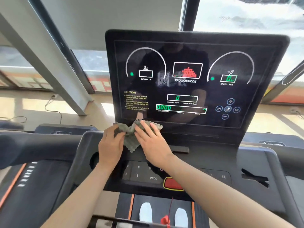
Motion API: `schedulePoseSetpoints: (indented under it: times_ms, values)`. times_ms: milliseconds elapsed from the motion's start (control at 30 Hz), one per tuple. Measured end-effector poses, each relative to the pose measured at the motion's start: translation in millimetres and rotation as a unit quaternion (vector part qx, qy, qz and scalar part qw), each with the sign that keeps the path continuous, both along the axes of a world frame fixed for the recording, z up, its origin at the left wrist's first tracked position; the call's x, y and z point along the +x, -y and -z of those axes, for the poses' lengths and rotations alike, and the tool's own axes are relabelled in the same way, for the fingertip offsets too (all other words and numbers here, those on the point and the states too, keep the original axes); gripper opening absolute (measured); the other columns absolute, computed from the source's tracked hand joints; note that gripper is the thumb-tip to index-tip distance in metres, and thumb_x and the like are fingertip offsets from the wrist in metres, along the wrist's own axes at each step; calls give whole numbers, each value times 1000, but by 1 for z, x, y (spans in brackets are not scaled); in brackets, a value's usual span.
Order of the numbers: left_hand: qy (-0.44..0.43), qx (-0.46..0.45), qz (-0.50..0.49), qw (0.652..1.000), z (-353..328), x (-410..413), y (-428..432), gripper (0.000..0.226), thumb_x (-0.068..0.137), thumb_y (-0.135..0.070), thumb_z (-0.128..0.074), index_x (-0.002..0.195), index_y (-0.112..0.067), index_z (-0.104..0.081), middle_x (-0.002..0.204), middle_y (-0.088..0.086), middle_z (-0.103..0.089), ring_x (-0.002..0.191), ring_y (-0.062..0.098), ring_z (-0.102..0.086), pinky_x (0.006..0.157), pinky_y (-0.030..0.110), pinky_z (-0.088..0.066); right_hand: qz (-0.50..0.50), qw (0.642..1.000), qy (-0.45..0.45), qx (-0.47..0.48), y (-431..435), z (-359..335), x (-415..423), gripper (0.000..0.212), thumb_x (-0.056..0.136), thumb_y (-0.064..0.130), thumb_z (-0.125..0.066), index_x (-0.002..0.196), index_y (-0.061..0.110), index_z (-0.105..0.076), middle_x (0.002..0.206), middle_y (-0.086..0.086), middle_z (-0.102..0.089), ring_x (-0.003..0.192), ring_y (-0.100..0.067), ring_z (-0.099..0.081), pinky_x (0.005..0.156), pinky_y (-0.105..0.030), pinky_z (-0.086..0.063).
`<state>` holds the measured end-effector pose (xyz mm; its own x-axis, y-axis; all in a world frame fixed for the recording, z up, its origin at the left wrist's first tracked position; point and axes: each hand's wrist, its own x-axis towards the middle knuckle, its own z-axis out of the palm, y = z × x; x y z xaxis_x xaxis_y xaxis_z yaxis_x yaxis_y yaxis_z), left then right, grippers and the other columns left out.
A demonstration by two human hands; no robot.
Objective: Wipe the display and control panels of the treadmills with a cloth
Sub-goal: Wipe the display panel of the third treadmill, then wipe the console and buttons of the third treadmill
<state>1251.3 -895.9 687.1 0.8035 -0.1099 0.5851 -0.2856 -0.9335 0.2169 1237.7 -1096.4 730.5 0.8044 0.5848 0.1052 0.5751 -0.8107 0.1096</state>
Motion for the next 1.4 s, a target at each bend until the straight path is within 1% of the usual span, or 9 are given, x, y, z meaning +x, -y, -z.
schedulePoseSetpoints:
  times_ms: [167, 300, 467, 600, 833, 967, 1133, 1300, 1400]
  values:
    - [-85, -33, 31, 995, 9, -16, -5, 8, 86, -5, -70, 93, -7, -74, 102, 7, -67, 92, 26, -63, 76, 41, -58, -21, 997, -18, -67, -12, 23, -12, 59, 99, 28, -44, 153, 8, -31, 164, -12, -20, 153, -33, -4, 124, -51, 0]
    - [-163, -92, 44, 981, 11, -22, 13, 17, 80, -6, -79, 93, -14, -75, 102, -3, -64, 94, 17, -62, 79, 32, -55, -33, 999, -28, -10, 14, 40, -24, 59, 86, 24, -63, 142, 7, -51, 153, -9, -42, 147, -30, -27, 122, -44, -22]
    - [-182, -139, 90, 969, 4, -22, 59, 14, 83, -11, -79, 97, -14, -77, 101, -7, -60, 95, 13, -59, 84, 27, -50, 69, 988, 9, 136, 63, 46, -39, 45, 77, 9, -73, 121, 13, -65, 132, -3, -57, 119, -27, -51, 100, -39, -48]
    - [-185, -127, 145, 964, 5, -23, 105, 15, 84, -15, -80, 99, -13, -78, 102, -6, -59, 96, 13, -56, 81, 26, -48, 151, 963, 40, 218, 110, 47, -44, 18, 84, 3, -69, 101, 10, -68, 110, -4, -58, 94, -27, -53, 80, -38, -52]
    - [-194, -75, 250, 946, 5, -30, 180, 25, 90, -22, -72, 115, -21, -75, 111, -8, -64, 102, 13, -57, 70, 36, -58, 281, 924, 43, 257, 192, 39, -58, 24, 75, -12, -71, 91, 5, -70, 95, -5, -59, 85, -26, -51, 63, -40, -54]
    - [-202, -33, 319, 925, 0, -27, 220, 27, 91, -13, -71, 117, -18, -75, 109, -3, -66, 97, 19, -60, 69, 40, -59, 341, 906, 26, 248, 232, 34, -71, 25, 78, -13, -67, 95, 5, -71, 96, -4, -59, 88, -27, -53, 65, -41, -54]
    - [-227, 21, 351, 908, -2, -31, 259, 34, 87, -2, -70, 115, -20, -75, 99, -2, -62, 91, 22, -58, 52, 40, -55, 393, 887, 13, 244, 258, 37, -91, 23, 81, -11, -61, 93, 7, -67, 92, -5, -57, 86, -30, -53, 68, -42, -51]
    - [-216, 75, 363, 903, 7, -46, 260, 38, 76, -1, -79, 108, -22, -76, 95, -3, -58, 87, 18, -49, 46, 27, -37, 364, 885, -10, 291, 250, 39, -104, 26, 79, -7, -64, 101, 8, -68, 94, -2, -58, 86, -25, -51, 74, -32, -47]
    - [-197, 69, 355, 911, 12, -49, 240, 34, 79, 0, -77, 108, -16, -76, 93, 1, -58, 84, 21, -51, 48, 33, -49, 322, 899, -36, 294, 237, 39, -104, 30, 79, 6, -74, 108, 9, -69, 102, 0, -58, 94, -21, -50, 82, -24, -41]
